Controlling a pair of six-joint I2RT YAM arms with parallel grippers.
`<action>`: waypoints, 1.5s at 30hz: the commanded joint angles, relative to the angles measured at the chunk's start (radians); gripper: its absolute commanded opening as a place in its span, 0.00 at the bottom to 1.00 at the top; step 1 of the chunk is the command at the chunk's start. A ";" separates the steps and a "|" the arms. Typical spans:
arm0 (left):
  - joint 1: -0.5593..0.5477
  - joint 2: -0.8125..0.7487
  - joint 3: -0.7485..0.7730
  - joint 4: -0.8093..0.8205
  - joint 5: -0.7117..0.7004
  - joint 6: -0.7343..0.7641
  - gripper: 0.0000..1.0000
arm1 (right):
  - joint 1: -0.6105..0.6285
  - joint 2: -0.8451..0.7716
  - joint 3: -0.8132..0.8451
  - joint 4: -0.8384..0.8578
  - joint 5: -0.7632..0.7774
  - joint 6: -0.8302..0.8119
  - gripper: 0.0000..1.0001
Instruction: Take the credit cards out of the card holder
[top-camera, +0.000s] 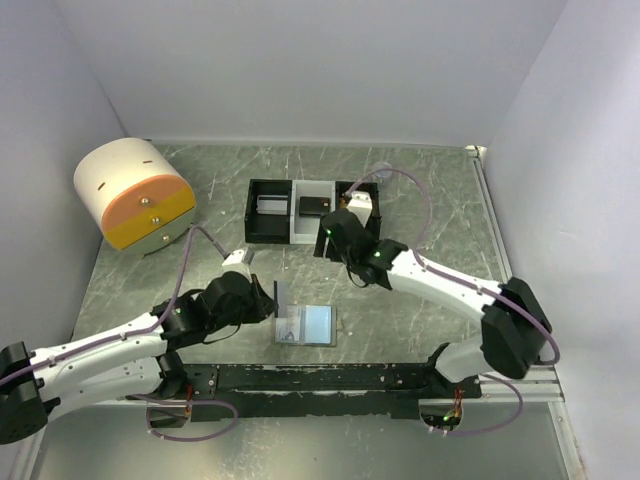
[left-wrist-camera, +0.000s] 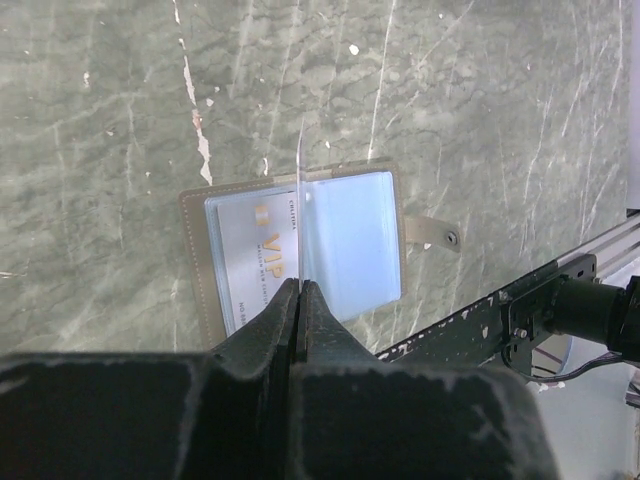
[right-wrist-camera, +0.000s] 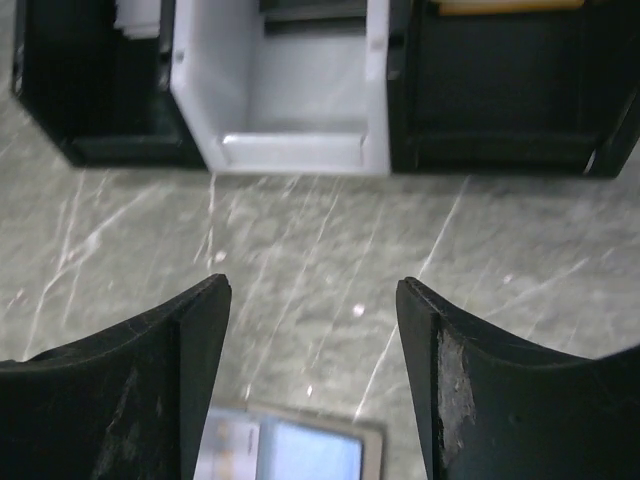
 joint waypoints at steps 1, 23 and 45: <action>0.001 -0.049 0.033 -0.075 -0.051 0.008 0.07 | -0.061 0.142 0.126 -0.063 0.093 -0.114 0.69; 0.003 -0.142 0.089 -0.232 -0.119 0.055 0.07 | -0.172 0.573 0.442 -0.136 0.115 -0.252 0.72; 0.003 -0.143 0.096 -0.232 -0.106 0.050 0.07 | -0.211 0.450 0.258 -0.107 0.138 -0.284 0.72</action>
